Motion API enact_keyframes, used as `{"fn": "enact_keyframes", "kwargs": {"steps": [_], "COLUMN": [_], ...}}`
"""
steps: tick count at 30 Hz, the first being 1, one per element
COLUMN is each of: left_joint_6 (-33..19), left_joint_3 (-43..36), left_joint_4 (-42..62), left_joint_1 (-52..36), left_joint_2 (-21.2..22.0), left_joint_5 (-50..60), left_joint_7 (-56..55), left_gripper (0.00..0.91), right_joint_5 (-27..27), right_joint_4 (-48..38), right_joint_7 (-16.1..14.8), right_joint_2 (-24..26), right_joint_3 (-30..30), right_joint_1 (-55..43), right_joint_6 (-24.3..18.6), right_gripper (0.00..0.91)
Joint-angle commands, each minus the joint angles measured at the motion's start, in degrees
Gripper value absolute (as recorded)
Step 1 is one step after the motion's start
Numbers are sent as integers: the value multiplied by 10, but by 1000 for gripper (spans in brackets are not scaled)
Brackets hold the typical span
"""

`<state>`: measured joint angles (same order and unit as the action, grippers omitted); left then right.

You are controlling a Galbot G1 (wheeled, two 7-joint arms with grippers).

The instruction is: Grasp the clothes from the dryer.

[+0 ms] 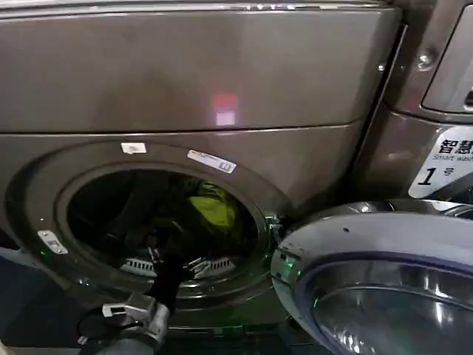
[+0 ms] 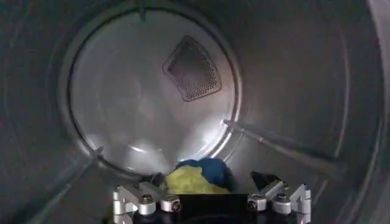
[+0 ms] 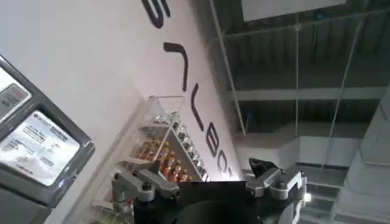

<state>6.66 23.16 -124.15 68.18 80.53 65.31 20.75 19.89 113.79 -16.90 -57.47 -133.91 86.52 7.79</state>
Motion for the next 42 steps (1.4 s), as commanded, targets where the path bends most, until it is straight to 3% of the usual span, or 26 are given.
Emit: {"fn": "enact_keyframes", "kwargs": {"steps": [1, 4, 9, 12, 15, 31, 42], "left_joint_6": [-90, -131, -176, -262, -270, -211, -172], "left_joint_3": [1, -1, -6, -4, -7, -69, -92], "left_joint_4": [70, 84, 126, 154, 178, 245, 257], "left_joint_1": [-175, -216, -274, -295, -304, -332, -314], "left_joint_2": [8, 16, 11, 6, 4, -45, -120], "left_joint_5": [199, 251, 220, 243, 246, 173, 106], "left_joint_7": [353, 430, 560, 565, 566, 565, 567], "left_gripper": [907, 907, 907, 907, 907, 907, 907], "right_joint_5": [8, 8, 8, 8, 7, 6, 5], "right_joint_4": [3, 5, 5, 5, 5, 2, 7], "right_joint_7": [4, 3, 2, 2, 1, -2, -3], "right_joint_2": [0, 0, -2, -1, -1, -2, -10], "right_joint_3": [-3, -1, 7, 13, 19, 29, 39], "right_joint_1": [9, 8, 6, 2, -1, -5, -9], "right_joint_6": [-5, -6, -10, -12, -14, -18, -20], "right_gripper": [907, 907, 907, 907, 907, 907, 907]}}
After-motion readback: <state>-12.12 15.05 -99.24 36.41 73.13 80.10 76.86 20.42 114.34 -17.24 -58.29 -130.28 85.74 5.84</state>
